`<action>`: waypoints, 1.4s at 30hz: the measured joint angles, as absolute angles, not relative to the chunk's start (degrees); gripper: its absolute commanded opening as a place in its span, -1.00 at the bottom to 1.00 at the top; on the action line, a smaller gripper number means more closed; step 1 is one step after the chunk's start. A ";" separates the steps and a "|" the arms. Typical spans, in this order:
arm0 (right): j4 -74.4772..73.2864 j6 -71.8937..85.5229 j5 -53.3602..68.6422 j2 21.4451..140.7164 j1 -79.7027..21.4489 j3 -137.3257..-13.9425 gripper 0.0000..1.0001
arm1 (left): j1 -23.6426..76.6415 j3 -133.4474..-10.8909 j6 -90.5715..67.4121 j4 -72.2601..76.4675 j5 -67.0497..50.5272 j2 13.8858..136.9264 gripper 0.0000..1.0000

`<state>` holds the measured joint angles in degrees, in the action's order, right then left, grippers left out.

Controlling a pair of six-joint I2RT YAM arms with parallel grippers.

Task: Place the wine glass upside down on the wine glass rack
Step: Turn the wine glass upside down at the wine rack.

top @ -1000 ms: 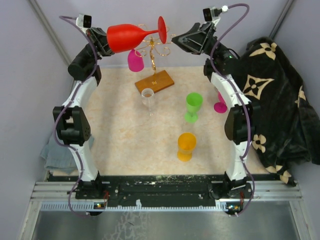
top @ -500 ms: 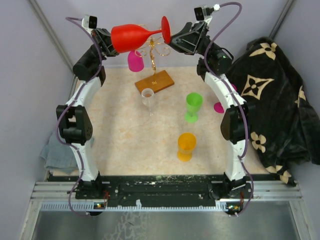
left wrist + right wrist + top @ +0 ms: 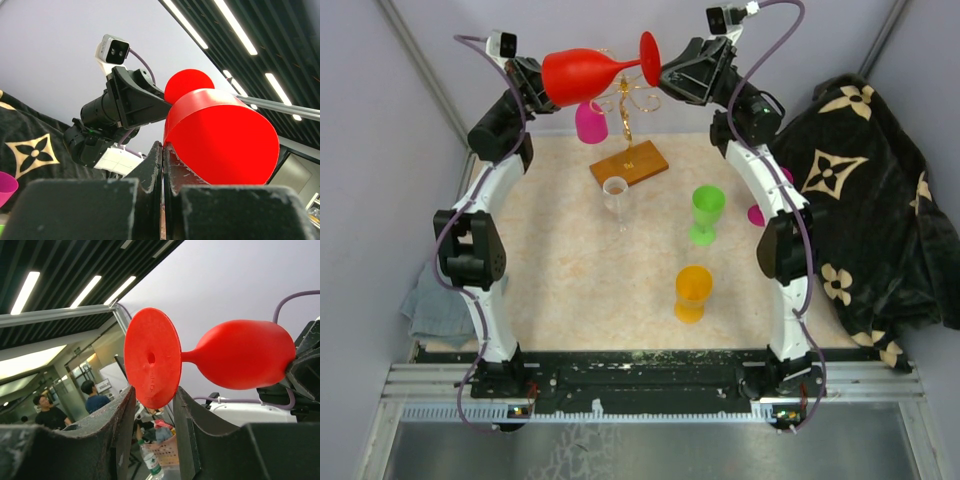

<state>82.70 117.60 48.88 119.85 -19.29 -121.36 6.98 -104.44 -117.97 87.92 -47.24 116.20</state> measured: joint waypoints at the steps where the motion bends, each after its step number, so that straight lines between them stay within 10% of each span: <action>1: 82.52 117.60 48.84 120.09 -19.35 -121.75 -0.27 | 7.05 -104.42 -117.95 87.90 -47.20 116.20 -1.00; 7: 81.69 117.64 48.53 120.95 -19.73 -122.43 -0.50 | 7.68 -104.42 -117.95 87.90 -47.24 116.20 -1.00; 11: 81.56 117.73 47.99 121.21 -19.77 -123.11 -1.00 | 7.66 -104.42 -117.95 87.90 -47.24 116.20 -1.00; 23: 81.82 119.57 48.16 121.21 -21.21 -123.22 -1.00 | 7.68 -104.18 -117.95 87.74 -47.22 116.25 -0.15; 42: 76.16 113.03 48.14 120.60 -12.95 -122.28 -1.00 | 0.75 -90.72 -117.93 87.99 -48.90 112.86 -0.13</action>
